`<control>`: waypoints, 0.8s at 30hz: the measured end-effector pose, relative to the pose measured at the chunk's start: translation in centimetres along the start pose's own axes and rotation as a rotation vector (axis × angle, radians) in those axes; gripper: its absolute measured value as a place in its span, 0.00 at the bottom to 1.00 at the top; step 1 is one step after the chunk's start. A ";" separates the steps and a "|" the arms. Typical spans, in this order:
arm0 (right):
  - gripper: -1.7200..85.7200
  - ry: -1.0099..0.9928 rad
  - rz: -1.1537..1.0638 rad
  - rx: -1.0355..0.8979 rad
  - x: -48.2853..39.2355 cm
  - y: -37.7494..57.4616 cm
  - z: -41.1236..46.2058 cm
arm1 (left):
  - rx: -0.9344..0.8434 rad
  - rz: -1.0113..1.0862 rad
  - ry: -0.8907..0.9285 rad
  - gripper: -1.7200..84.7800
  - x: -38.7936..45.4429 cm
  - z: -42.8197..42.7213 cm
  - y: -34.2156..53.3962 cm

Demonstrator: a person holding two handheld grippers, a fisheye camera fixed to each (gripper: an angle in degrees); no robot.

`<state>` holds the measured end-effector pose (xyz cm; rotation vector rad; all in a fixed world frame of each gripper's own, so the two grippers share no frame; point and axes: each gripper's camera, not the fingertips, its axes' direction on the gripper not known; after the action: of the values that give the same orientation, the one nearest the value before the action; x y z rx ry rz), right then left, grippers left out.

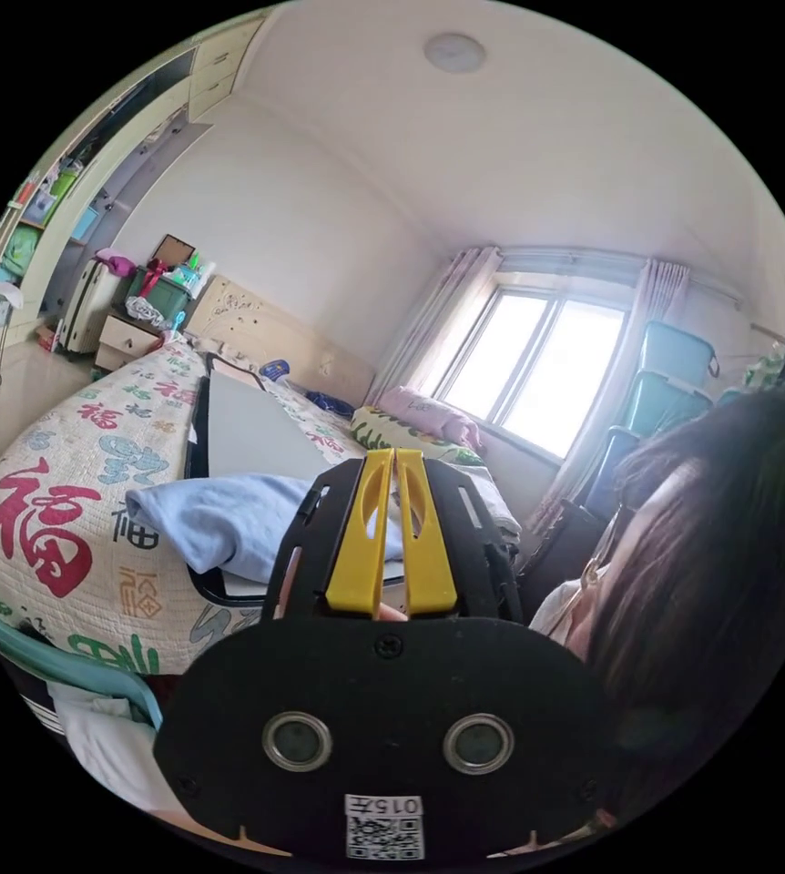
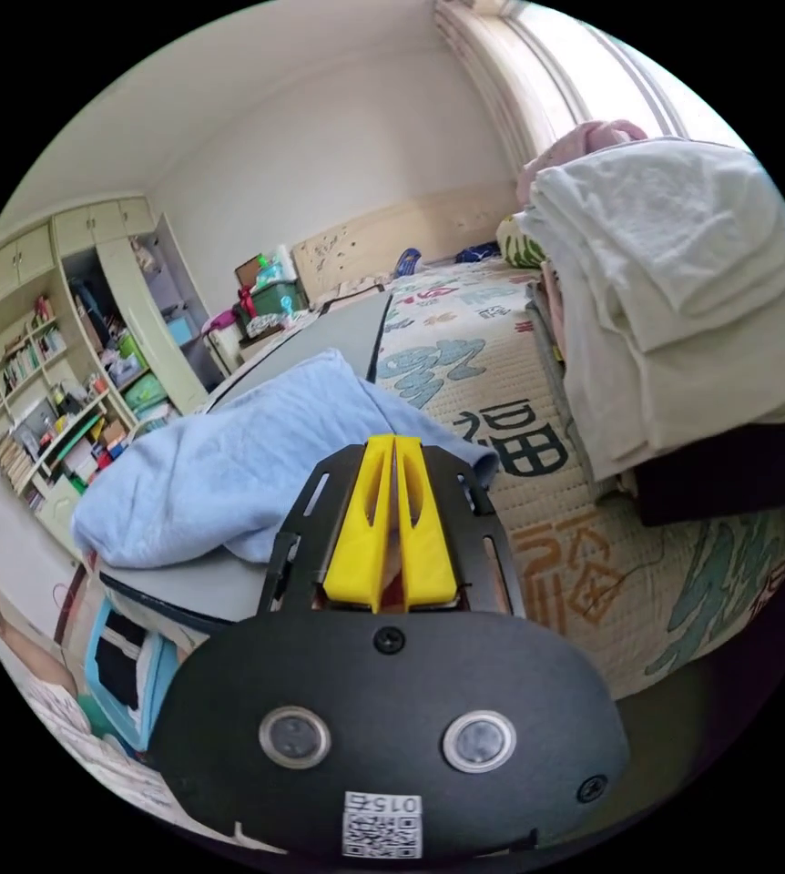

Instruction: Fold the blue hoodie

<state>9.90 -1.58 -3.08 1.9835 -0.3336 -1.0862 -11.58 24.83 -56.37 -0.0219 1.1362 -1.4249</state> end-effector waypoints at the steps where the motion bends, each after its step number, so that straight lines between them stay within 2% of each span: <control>1: 0.01 0.000 0.007 0.012 0.3 0.3 -0.2 | 0.005 0.012 0.008 0.01 -0.1 -0.3 0.1; 7: 0.01 -0.072 0.017 0.106 1.3 3.7 -3.9 | 0.058 0.001 0.051 0.02 -3.2 -2.2 0.6; 11: 0.01 -0.316 -0.015 0.225 -0.6 6.6 -10.0 | 0.111 -0.026 0.016 0.04 -8.0 -3.5 0.3; 13: 0.01 -0.363 -0.072 0.302 -2.6 7.6 -13.9 | 0.137 -0.004 -0.002 0.04 -10.3 -4.1 0.2; 18: 0.01 -0.632 -0.265 0.693 -5.2 15.1 -27.4 | 0.176 -0.006 -0.082 0.05 -16.2 -4.1 0.4; 24: 0.01 -0.899 -0.399 0.992 -3.2 24.1 -36.8 | 0.197 -0.016 -0.074 0.07 -20.0 -2.1 2.0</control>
<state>40.75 5.17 27.72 2.2733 -1.1581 -2.3925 -6.41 41.85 -46.81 0.0555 0.9335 -1.5329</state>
